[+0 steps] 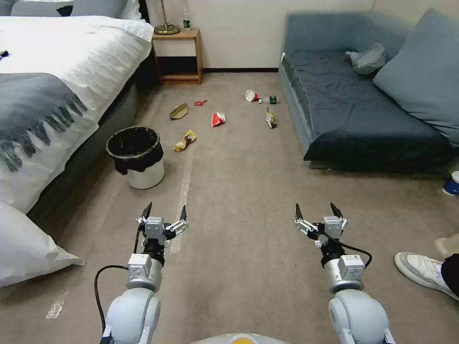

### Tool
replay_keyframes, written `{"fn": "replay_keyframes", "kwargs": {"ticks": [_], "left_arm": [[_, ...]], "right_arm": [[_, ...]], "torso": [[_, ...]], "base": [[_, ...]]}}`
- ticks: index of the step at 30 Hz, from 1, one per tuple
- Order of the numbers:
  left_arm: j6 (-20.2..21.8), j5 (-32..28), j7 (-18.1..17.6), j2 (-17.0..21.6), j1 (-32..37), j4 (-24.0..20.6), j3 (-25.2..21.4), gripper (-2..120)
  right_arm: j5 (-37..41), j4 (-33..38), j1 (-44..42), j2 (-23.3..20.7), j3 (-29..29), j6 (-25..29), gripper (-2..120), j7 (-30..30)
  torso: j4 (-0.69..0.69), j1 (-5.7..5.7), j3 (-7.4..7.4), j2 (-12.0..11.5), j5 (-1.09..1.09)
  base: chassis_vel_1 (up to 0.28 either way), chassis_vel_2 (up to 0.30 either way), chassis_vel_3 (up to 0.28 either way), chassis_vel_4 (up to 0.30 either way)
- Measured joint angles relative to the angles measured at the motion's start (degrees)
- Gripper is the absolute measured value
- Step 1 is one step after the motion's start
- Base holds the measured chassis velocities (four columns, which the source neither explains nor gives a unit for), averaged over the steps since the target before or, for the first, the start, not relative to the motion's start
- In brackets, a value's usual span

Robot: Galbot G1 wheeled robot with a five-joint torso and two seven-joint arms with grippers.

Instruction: Pick up the trash can from the floor.

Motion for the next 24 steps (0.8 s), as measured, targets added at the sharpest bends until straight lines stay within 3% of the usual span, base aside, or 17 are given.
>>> {"fn": "replay_keyframes", "kwargs": {"ticks": [6, 10, 12, 16, 24], "left_arm": [[-0.42, -0.27, -0.62, -0.05, 0.95, -0.74, -0.16, 100], [-3.00, -2.15, -4.10, -0.66, 6.05, -5.51, -1.23, 100], [-6.26, -4.59, -8.48, -1.42, 12.48, -11.54, -2.57, 100], [-8.91, -5.59, -11.38, -2.03, 16.81, -15.19, -3.32, 100], [-9.07, -3.88, -11.96, -1.66, 16.22, -13.65, -3.28, 100]], "right_arm": [[-0.05, 2.23, -3.26, 0.63, 0.39, 0.90, 100, 0.01], [-0.29, 5.97, -8.62, 1.68, 1.13, 2.68, 100, 0.27], [-0.59, 10.20, -14.57, 2.88, 1.95, 4.63, 100, 0.59], [-0.90, 14.63, -20.87, 4.10, 2.81, 6.74, 100, 0.93], [-0.19, 14.54, -23.51, 3.97, 3.37, 9.45, 100, 2.06]], "torso": [[-0.02, 0.00, 0.00, 0.00, -0.02], [-0.01, 0.00, 0.00, 0.00, 0.01], [0.01, 0.00, 0.00, 0.00, 0.00], [0.01, 0.00, 0.00, 0.01, 0.01], [0.01, 0.00, 0.00, 0.01, 0.02]], "base": [[0.000, 0.000, 0.000, 0.000], [0.000, 0.000, 0.000, 0.000], [0.000, 0.000, 0.000, 0.000], [0.000, 0.000, 0.000, 0.000], [0.000, 0.000, 0.000, 0.000]]}}
